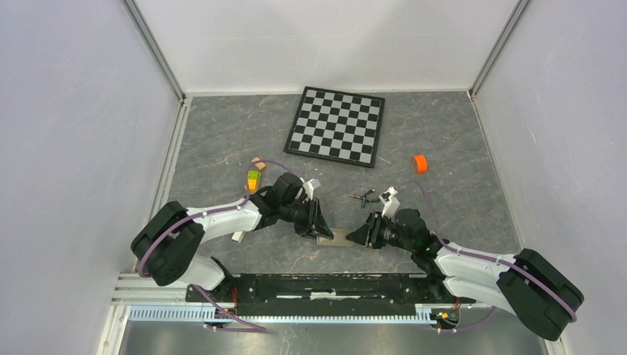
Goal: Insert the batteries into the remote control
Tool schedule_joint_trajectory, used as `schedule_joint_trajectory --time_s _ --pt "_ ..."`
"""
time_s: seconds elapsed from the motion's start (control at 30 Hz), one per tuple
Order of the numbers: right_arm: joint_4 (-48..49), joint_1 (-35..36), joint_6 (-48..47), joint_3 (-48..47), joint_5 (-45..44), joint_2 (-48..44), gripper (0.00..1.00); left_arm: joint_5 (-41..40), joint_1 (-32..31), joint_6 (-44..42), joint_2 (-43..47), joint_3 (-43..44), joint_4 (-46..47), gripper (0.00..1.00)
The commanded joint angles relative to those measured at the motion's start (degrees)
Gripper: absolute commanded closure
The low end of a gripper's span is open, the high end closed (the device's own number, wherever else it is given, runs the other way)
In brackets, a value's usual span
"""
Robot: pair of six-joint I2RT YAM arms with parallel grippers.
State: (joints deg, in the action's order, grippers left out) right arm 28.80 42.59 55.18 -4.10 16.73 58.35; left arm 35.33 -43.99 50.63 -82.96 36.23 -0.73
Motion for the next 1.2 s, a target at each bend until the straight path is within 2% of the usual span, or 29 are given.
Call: schedule_joint_trajectory --time_s 0.0,0.23,0.83,0.93,1.17 --pt "14.54 1.01 4.92 -0.09 8.99 0.65 0.63 -1.85 -1.11 -0.09 -3.05 -0.02 -3.09 0.98" --pt "20.82 0.96 6.54 -0.61 11.15 0.84 0.65 -2.1 -1.19 0.23 -3.32 0.34 -3.18 0.98" --pt "18.16 0.92 5.14 -3.72 7.37 -1.74 0.68 -12.12 -1.19 1.66 -0.19 2.32 -10.46 0.98" --pt "16.34 0.92 4.59 -4.21 6.7 -1.98 0.68 -12.69 -1.19 1.66 -0.17 2.46 -10.99 0.98" --pt "5.54 0.59 0.55 -6.54 1.62 -3.69 0.67 -16.32 -1.19 1.06 1.84 3.2 -14.47 0.98"
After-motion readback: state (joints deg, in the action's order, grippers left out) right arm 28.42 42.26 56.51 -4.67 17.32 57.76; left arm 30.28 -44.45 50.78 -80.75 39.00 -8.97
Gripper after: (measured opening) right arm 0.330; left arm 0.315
